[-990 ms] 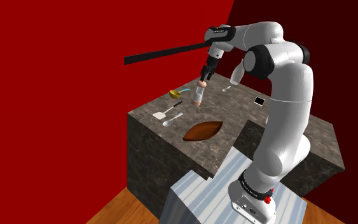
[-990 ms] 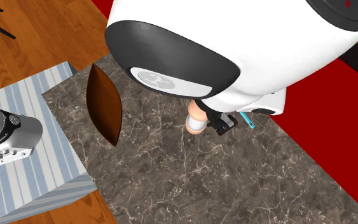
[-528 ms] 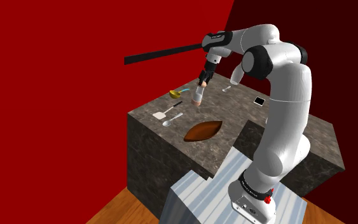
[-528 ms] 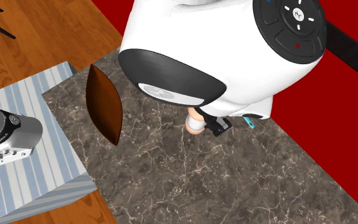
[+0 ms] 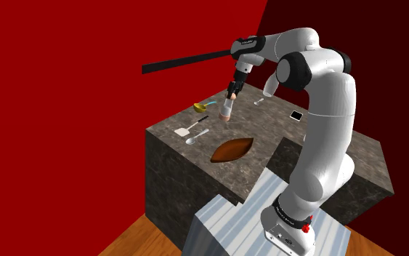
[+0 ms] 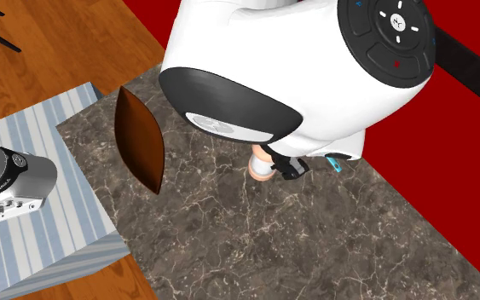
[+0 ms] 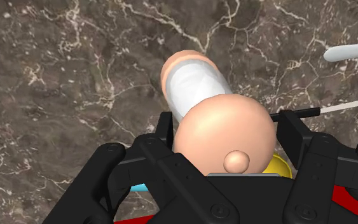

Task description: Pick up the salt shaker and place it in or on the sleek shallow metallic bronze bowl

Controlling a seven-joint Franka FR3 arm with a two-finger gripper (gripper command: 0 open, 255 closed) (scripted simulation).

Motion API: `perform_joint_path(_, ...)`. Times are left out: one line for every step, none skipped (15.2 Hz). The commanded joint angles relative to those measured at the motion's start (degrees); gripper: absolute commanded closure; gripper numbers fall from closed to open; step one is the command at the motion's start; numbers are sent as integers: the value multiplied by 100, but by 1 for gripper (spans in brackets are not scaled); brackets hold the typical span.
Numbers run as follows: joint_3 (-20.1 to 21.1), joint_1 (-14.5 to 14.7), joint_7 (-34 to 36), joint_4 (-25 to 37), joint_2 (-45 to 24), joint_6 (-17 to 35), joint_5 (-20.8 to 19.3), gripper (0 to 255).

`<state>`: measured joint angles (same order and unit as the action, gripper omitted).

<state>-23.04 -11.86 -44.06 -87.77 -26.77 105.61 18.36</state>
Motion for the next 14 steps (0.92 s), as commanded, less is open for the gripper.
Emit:
perform_joint_path(0,0,0,0,0,0,0,255)
perform_joint_path(0,0,0,0,0,0,0,255)
perform_joint_path(0,0,0,0,0,0,0,255)
perform_joint_path(0,0,0,0,0,0,0,255)
perform_joint_path(0,0,0,0,0,0,0,255)
perform_joint_path(0,0,0,0,0,0,0,255)
perform_joint_path(0,0,0,0,0,0,0,255)
perform_joint_path(0,0,0,-1,0,1,0,255)
perform_joint_path(-6,-1,15,46,21,-64,-12,255)
perform_joint_path(-11,-2,29,93,42,-129,-24,255)
perform_joint_path(-16,-4,43,146,59,-195,-35,255)
perform_joint_path(-20,-7,58,198,76,-262,-45,255)
perform_joint_path(-25,-9,72,252,92,-329,-55,255)
perform_joint_path(-29,-13,86,308,106,-397,-64,255)
